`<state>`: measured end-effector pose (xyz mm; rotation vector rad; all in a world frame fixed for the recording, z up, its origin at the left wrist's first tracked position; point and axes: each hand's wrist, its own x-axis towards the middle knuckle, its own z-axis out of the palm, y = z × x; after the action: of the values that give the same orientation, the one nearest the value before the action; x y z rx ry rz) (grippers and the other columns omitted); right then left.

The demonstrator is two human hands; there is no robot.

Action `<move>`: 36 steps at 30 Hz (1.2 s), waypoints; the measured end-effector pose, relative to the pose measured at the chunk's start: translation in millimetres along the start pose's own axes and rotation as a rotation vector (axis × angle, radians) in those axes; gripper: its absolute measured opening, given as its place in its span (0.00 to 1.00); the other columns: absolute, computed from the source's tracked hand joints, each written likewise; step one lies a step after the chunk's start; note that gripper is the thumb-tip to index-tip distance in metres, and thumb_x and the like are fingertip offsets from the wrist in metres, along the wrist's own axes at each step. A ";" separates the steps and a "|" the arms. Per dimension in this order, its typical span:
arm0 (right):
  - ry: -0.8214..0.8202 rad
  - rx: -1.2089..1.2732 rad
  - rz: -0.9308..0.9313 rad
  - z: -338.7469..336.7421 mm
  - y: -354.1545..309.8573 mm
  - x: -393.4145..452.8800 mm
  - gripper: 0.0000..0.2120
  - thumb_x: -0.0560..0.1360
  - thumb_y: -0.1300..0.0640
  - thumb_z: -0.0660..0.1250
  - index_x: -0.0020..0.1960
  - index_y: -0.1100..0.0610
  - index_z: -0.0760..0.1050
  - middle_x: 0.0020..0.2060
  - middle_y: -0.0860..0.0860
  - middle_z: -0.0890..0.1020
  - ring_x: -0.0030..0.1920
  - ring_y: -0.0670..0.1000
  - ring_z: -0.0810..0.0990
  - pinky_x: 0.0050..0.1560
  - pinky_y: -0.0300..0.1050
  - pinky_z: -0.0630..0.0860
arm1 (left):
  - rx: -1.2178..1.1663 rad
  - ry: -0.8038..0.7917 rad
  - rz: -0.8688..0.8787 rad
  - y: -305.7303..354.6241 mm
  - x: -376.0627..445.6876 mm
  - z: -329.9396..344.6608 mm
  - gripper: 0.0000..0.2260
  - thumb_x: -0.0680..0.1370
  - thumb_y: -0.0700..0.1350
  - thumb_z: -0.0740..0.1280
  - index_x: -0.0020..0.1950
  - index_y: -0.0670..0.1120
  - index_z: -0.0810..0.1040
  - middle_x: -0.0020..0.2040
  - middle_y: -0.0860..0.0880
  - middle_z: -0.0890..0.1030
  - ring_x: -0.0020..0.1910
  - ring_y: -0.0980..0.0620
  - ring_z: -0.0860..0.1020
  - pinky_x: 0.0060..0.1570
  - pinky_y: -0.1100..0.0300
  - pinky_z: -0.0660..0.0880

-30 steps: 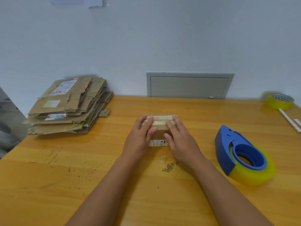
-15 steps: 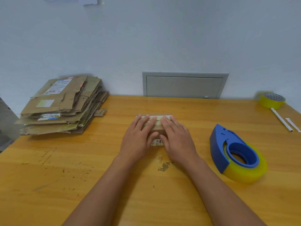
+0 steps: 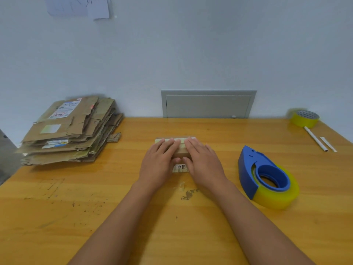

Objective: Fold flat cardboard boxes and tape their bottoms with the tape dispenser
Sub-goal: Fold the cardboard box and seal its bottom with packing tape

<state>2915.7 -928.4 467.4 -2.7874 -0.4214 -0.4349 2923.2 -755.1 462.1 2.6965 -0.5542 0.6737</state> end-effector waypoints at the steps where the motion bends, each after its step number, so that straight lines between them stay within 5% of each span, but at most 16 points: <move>1: -0.001 -0.008 0.015 -2.5 0.3 -2.0 0.29 0.84 0.46 0.54 0.81 0.52 0.51 0.81 0.48 0.53 0.80 0.47 0.48 0.78 0.49 0.46 | 0.014 -0.009 0.009 -0.2 0.5 -0.7 0.25 0.78 0.51 0.70 0.74 0.48 0.71 0.71 0.47 0.75 0.70 0.40 0.70 0.68 0.45 0.69; 6: -0.049 -0.098 0.099 -17.6 12.0 -28.3 0.30 0.83 0.44 0.54 0.81 0.54 0.51 0.81 0.52 0.52 0.81 0.52 0.46 0.78 0.53 0.46 | 0.022 -0.041 -0.022 2.5 5.8 -0.5 0.22 0.79 0.49 0.68 0.72 0.46 0.73 0.71 0.48 0.73 0.71 0.40 0.68 0.68 0.47 0.68; 12: 0.054 -0.288 0.464 -40.0 36.0 -78.9 0.26 0.79 0.46 0.59 0.76 0.52 0.62 0.68 0.57 0.67 0.67 0.60 0.65 0.65 0.54 0.65 | -0.064 -0.014 -0.135 16.0 0.2 2.6 0.20 0.81 0.46 0.64 0.74 0.47 0.70 0.74 0.50 0.70 0.75 0.42 0.61 0.71 0.47 0.64; 19: -0.094 -0.352 0.621 -41.2 52.9 -106.5 0.32 0.82 0.51 0.56 0.81 0.48 0.45 0.71 0.59 0.66 0.66 0.60 0.70 0.67 0.55 0.63 | -0.071 0.019 -0.015 34.6 4.9 -2.1 0.20 0.81 0.43 0.65 0.73 0.43 0.70 0.72 0.46 0.71 0.73 0.38 0.62 0.71 0.44 0.63; 24: -0.003 -0.342 0.573 -41.4 55.4 -106.1 0.32 0.81 0.58 0.57 0.81 0.48 0.49 0.64 0.55 0.73 0.62 0.57 0.73 0.62 0.53 0.65 | -0.080 -0.027 0.036 33.6 8.6 3.4 0.20 0.82 0.44 0.63 0.75 0.44 0.69 0.74 0.47 0.69 0.75 0.39 0.60 0.73 0.42 0.61; 29: 0.150 -0.120 0.491 -53.8 56.0 -95.2 0.28 0.82 0.51 0.59 0.79 0.41 0.52 0.59 0.52 0.73 0.58 0.53 0.71 0.60 0.50 0.59 | -0.055 -0.075 0.006 18.5 15.5 12.3 0.21 0.83 0.46 0.61 0.77 0.49 0.67 0.76 0.51 0.67 0.78 0.41 0.55 0.74 0.48 0.57; 33: 0.261 0.245 0.335 -72.9 40.7 -69.8 0.24 0.82 0.53 0.61 0.76 0.40 0.62 0.57 0.48 0.73 0.60 0.50 0.70 0.63 0.47 0.54 | -0.116 -0.067 -0.027 14.2 15.6 13.2 0.21 0.82 0.49 0.63 0.76 0.51 0.69 0.74 0.54 0.69 0.77 0.43 0.57 0.68 0.47 0.67; 36: 0.256 0.504 0.242 -86.8 28.1 -42.8 0.23 0.81 0.55 0.64 0.73 0.41 0.67 0.64 0.44 0.74 0.66 0.49 0.70 0.71 0.52 0.60 | -0.158 -0.061 -0.067 12.2 16.3 10.6 0.22 0.81 0.52 0.66 0.74 0.52 0.70 0.73 0.56 0.71 0.76 0.48 0.59 0.61 0.49 0.72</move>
<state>2864.2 -992.4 525.8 -2.2228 -0.1097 -0.5334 2935.2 -774.6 463.8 2.5819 -0.5071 0.5095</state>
